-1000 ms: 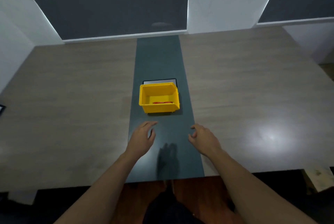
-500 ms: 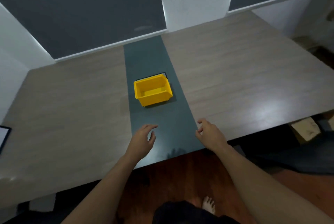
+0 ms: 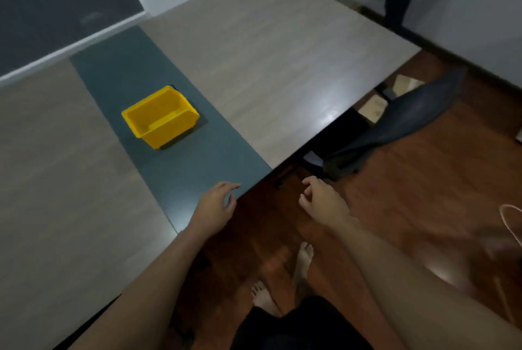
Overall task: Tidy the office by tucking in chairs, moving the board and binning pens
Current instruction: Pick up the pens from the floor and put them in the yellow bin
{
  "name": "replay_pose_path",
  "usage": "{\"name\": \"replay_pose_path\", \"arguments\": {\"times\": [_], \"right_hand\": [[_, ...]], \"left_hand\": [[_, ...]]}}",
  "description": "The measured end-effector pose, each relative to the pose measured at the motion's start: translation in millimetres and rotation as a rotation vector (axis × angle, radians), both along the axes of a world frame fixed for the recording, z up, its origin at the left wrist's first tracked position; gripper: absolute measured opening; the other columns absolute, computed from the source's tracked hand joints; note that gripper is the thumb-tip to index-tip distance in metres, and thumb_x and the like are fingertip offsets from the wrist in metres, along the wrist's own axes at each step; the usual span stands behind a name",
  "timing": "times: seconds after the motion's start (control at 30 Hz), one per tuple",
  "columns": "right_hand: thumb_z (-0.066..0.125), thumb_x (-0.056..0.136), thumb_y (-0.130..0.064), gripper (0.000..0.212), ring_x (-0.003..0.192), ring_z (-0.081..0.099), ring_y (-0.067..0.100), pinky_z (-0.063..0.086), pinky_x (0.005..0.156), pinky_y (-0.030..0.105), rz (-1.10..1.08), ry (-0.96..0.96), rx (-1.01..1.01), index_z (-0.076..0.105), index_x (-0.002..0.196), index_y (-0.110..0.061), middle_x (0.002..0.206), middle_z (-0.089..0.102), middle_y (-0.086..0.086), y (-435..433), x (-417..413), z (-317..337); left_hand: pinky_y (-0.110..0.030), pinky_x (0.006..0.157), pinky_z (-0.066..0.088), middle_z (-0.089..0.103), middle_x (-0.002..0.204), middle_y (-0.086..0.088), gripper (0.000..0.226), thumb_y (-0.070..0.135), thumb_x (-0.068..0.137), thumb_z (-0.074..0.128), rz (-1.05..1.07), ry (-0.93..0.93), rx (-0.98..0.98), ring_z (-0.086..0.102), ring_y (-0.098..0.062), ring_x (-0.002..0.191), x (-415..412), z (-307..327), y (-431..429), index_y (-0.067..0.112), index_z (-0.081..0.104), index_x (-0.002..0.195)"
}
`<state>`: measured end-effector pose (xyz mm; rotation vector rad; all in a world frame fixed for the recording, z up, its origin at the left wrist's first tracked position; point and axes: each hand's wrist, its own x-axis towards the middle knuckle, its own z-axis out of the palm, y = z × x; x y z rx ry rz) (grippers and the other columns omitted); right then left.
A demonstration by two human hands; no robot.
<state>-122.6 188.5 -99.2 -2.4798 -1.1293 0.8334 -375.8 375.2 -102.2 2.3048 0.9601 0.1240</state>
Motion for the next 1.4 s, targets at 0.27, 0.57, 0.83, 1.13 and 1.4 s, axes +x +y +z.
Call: {"name": "replay_pose_path", "arguments": {"times": [0.27, 0.57, 0.83, 1.13, 1.4], "right_hand": [[0.062, 0.105, -0.032, 0.037, 0.119, 0.067, 0.02, 0.058, 0.097, 0.044, -0.336, -0.03, 0.044, 0.059, 0.141, -0.024, 0.131, 0.064, -0.004, -132.5, -5.4, 2.8], [0.065, 0.101, -0.026, 0.035, 0.119, 0.068, 0.026, 0.057, 0.1, 0.043, -0.639, -0.112, 0.122, 0.061, 0.136, -0.021, 0.129, 0.065, 0.001, -282.3, -18.6, 24.1], [0.066, 0.102, -0.031, 0.037, 0.122, 0.067, 0.032, 0.055, 0.104, 0.048, -0.852, -0.077, 0.046, 0.061, 0.138, -0.022, 0.134, 0.063, 0.006, -467.2, -69.1, 21.6], [0.066, 0.103, -0.03, 0.036, 0.119, 0.07, 0.034, 0.055, 0.098, 0.042, -1.09, -0.057, -0.003, 0.063, 0.137, -0.018, 0.133, 0.067, 0.009, -677.7, -150.7, -2.9], [0.07, 0.098, -0.028, 0.032, 0.114, 0.068, 0.043, 0.055, 0.091, 0.049, -1.335, -0.04, -0.008, 0.067, 0.127, -0.014, 0.125, 0.069, 0.014, -801.4, -199.7, -13.5]], "left_hand": [[-0.023, 0.101, 0.048, 0.064, 0.136, 0.01, 0.035, 0.022, 0.109, 0.056, -0.359, 0.006, -0.077, 0.062, -0.007, 0.119, 68.4, 0.4, -69.2, 0.023, 0.068, 0.141], [-0.034, 0.106, 0.055, 0.065, 0.131, 0.009, 0.034, 0.02, 0.108, 0.058, -0.689, -0.041, -0.05, 0.064, -0.009, 0.121, 144.5, 20.7, -178.7, 0.023, 0.069, 0.14], [-0.033, 0.103, 0.056, 0.067, 0.129, 0.009, 0.034, 0.017, 0.107, 0.059, -0.905, -0.017, -0.052, 0.066, -0.01, 0.117, 164.1, 19.1, -342.1, 0.022, 0.07, 0.139], [-0.031, 0.097, 0.054, 0.071, 0.124, 0.004, 0.03, 0.016, 0.106, 0.059, -1.109, -0.024, -0.018, 0.069, -0.014, 0.111, 157.2, 10.9, -531.7, 0.019, 0.075, 0.131], [-0.021, 0.099, 0.049, 0.072, 0.126, 0.005, 0.029, 0.016, 0.106, 0.06, -1.293, 0.028, -0.008, 0.068, -0.012, 0.115, 162.7, 16.8, -661.4, 0.022, 0.076, 0.129]]}}
